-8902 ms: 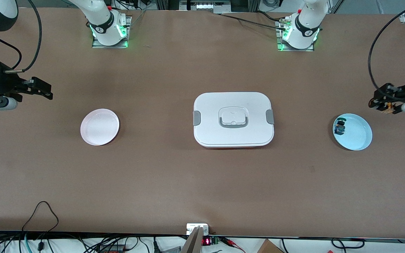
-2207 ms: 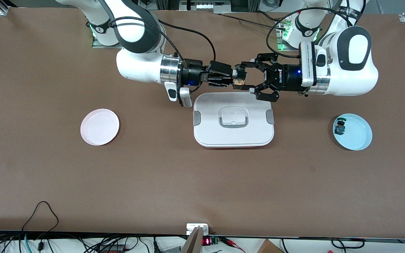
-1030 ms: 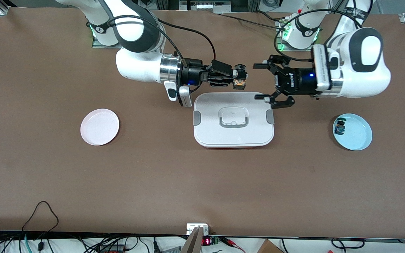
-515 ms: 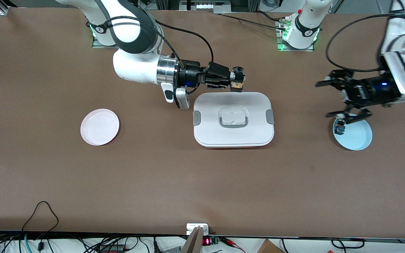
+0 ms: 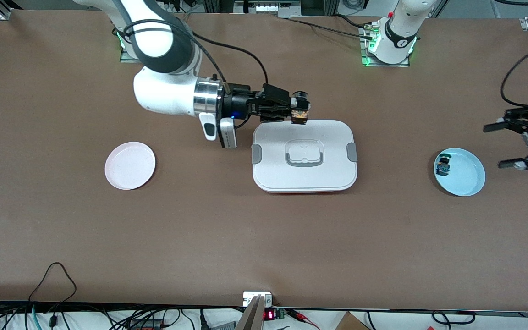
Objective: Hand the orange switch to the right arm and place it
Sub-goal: 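Open the left gripper while the right gripper pulls the switch away, then carry the switch with the right gripper over the pink dish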
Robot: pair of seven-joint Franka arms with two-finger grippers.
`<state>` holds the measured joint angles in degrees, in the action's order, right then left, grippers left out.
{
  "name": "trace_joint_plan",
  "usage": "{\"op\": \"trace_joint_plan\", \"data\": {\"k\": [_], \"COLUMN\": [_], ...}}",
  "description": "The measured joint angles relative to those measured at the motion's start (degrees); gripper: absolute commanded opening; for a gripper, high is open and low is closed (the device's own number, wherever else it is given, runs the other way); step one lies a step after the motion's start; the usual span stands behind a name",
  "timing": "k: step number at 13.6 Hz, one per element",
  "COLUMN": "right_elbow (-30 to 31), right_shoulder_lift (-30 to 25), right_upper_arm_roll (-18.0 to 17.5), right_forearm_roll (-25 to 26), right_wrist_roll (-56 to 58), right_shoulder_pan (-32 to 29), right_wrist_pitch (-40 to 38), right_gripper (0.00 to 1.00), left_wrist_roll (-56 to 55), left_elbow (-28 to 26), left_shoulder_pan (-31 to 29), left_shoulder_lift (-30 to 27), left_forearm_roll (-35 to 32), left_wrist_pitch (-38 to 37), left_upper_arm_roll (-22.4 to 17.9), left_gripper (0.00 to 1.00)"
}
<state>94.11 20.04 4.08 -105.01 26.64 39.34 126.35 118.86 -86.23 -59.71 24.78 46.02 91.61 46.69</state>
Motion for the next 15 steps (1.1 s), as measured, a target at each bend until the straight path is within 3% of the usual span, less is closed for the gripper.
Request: {"op": "trace_joint_plan", "data": {"k": [4, 7, 10, 15], "right_elbow": [0.18, 0.87, 1.99, 2.58], "right_shoulder_lift": [-0.04, -0.04, -0.04, -0.05], "right_upper_arm_roll": [0.18, 0.29, 0.49, 0.71], "right_forearm_roll": [3.67, 4.33, 7.73, 16.15], "right_wrist_roll": [0.0, 0.0, 0.0, 0.0], "right_shoulder_pan": [-3.92, -4.57, -8.01, -17.12], "right_wrist_pitch": [-5.83, -7.03, -12.91, -26.96], "right_gripper": [0.02, 0.02, 0.02, 0.02], "left_wrist_roll": [-0.03, -1.63, -6.8, -13.6], "left_elbow": [7.61, 12.91, 14.66, 15.87], "left_shoulder_pan": [-0.46, 0.63, 3.86, 7.76], "left_shoulder_lift": [1.73, 1.72, 1.7, 1.67], "left_forearm_roll": [-4.4, -14.62, -19.78, -21.56], "left_wrist_pitch": [0.02, 0.14, 0.66, 0.79], "left_upper_arm_roll": [-5.19, -6.22, -6.12, -6.06], "left_gripper": [1.0, 1.0, 1.0, 1.0]}}
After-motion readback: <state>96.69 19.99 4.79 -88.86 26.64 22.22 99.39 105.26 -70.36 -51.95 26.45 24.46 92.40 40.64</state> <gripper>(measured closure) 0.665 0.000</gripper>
